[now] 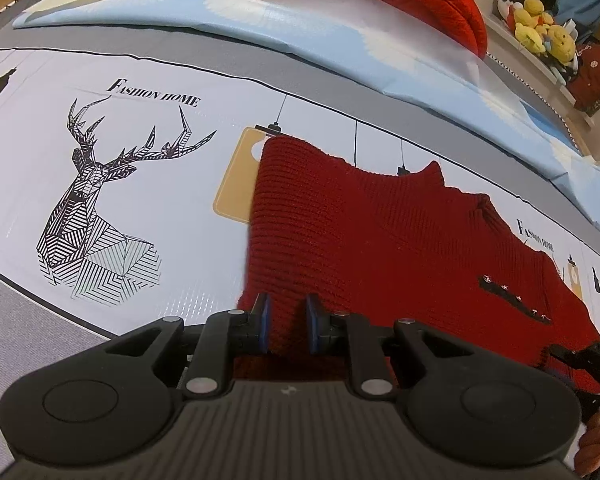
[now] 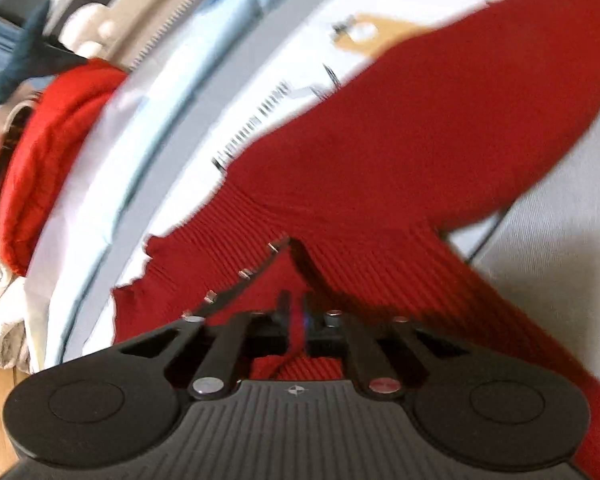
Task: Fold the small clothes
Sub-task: 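Move the right gripper to the other sweater sleeve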
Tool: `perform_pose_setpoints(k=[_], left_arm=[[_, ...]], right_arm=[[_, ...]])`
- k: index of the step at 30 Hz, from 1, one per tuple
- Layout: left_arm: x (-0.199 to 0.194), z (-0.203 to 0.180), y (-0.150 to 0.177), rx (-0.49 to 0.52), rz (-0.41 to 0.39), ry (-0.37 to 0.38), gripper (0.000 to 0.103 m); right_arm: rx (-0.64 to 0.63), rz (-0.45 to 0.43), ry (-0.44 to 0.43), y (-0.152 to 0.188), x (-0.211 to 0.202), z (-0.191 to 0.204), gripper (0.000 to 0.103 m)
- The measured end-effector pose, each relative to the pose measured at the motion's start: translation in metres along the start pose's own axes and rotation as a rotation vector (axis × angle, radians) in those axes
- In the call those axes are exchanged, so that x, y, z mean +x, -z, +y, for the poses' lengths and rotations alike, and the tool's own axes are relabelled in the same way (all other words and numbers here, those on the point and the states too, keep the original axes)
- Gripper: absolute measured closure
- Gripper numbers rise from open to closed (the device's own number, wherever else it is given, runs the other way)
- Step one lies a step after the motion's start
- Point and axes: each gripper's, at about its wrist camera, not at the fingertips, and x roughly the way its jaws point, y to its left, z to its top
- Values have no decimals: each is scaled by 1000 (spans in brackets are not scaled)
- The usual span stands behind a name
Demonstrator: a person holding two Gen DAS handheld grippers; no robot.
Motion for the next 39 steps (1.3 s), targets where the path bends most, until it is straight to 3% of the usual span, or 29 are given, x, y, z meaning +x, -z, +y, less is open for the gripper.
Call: perform_pose_setpoints(k=[1, 7, 10, 14, 18, 20, 23, 24, 26, 29, 30, 31, 33, 34, 35, 37, 39], left_arm=[[0, 0, 0, 0, 0, 0, 84], [0, 0, 0, 3, 0, -1, 84], [-1, 1, 0, 6, -3, 0, 84], [0, -2, 1, 14, -8, 3, 84], [18, -1, 6, 7, 62, 11, 84], [30, 2, 11, 16, 102, -47, 81], [29, 0, 10, 19, 95, -60, 79], [23, -2, 8, 25, 73, -51, 79], [15, -8, 6, 35, 27, -33, 79], [21, -12, 8, 41, 38, -31, 79], [28, -11, 11, 34, 69, -48, 79], [33, -10, 13, 23, 86, -61, 78], [31, -12, 12, 20, 87, -69, 77], [26, -16, 11, 34, 71, -69, 77], [21, -19, 9, 49, 45, -64, 77], [12, -27, 9, 80, 0, -54, 77], [16, -31, 11, 92, 6, -38, 75]], right_arm=[[0, 0, 0, 0, 0, 0, 57], [16, 11, -22, 1, 11, -8, 57], [-10, -1, -63, 0, 8, -8, 90], [-71, -71, -114, -1, -9, 5, 94], [-192, -284, -220, -1, -52, 31, 94], [-152, -304, -163, -6, -53, 23, 94], [-29, -166, 2, -14, -26, -5, 91], [7, -156, 37, -15, -26, -13, 91], [-7, -234, 86, -13, -40, -12, 91], [-161, -348, 7, -9, -60, 13, 86], [-188, -325, -48, -9, -60, 17, 79], [-191, -255, -106, -11, -53, 18, 63], [-134, -34, -185, -14, -27, 10, 58], [-106, 55, -160, -14, -15, 4, 58], [-92, 74, -99, -13, -12, -2, 57], [-91, 34, -3, -14, -17, -11, 57], [-92, 18, -30, -18, -25, -12, 57]])
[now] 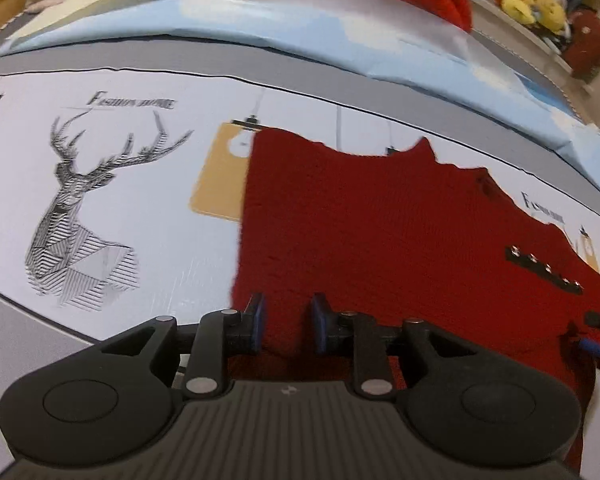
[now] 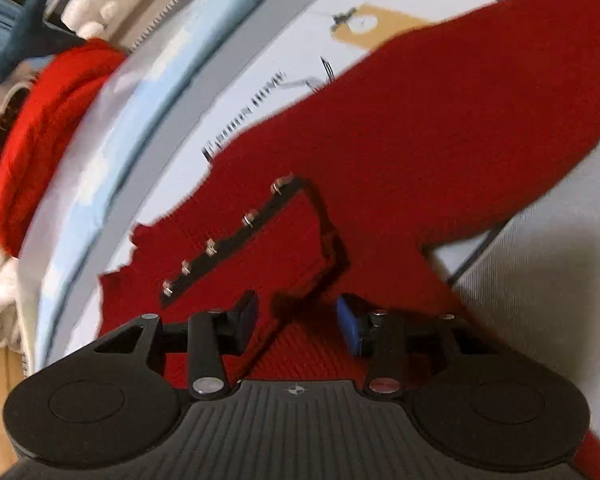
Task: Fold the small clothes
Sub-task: 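Move the right gripper to the other sweater sleeve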
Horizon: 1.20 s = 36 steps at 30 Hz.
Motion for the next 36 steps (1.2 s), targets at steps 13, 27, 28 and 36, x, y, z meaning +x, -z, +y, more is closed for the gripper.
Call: perform_pose_setpoints(k=[13, 27, 28, 36], left_arm=[[-8, -22, 7, 39, 19, 37, 75], [-6, -36, 16, 80, 33, 53, 74], [-6, -37, 16, 81, 33, 55, 74], [-5, -32, 14, 71, 38, 51, 74]], right_arm=[[118, -252, 187, -64, -80, -104, 57], [384, -340, 291, -95, -101, -209, 57], [384, -338, 292, -95, -99, -211, 57], [386, -343, 260, -99, -90, -202, 57]])
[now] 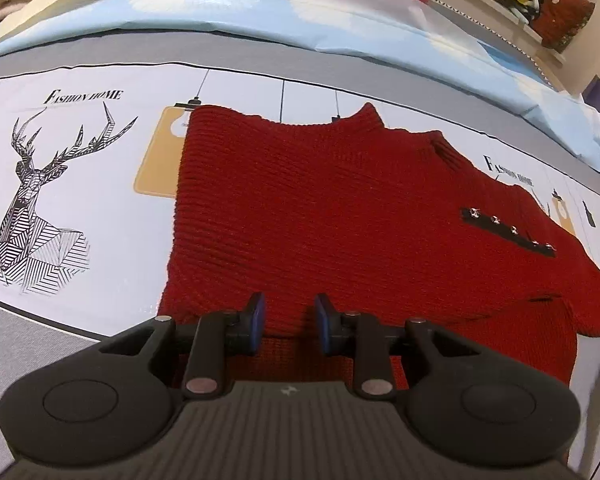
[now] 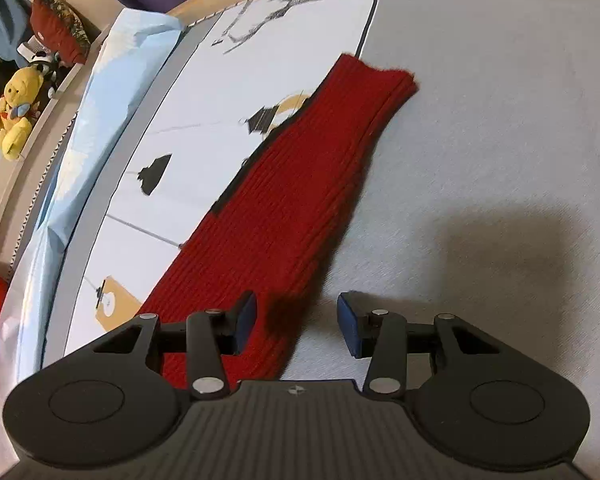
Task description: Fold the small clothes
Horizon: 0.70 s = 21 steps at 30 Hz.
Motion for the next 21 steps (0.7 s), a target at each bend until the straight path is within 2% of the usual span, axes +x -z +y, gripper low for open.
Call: perform_pose_setpoints(k=[6, 8, 10, 13, 17, 19, 21], left_arm=[[0, 1, 0, -4, 4, 1, 74], [0, 2, 0, -4, 3, 3, 74], [-1, 2, 1, -3, 3, 2, 74], [-2, 3, 1, -4, 1, -1, 74], [-6, 9, 0, -13, -9, -3, 74], [-8, 13, -1, -21, -14, -5, 74], [-10, 18, -3, -30, -18, -8, 74]], right_arm=[[-20, 3, -3, 6, 2, 9, 59], [-27, 4, -12, 8, 4, 10, 91], [-21, -5, -16, 9, 3, 11, 92], [-26, -63, -13, 11, -6, 19, 93], [-272, -262, -27, 35, -42, 78, 93], [-482, -370, -110, 68, -68, 122, 93], [-690, -439, -249, 114, -96, 161, 93]])
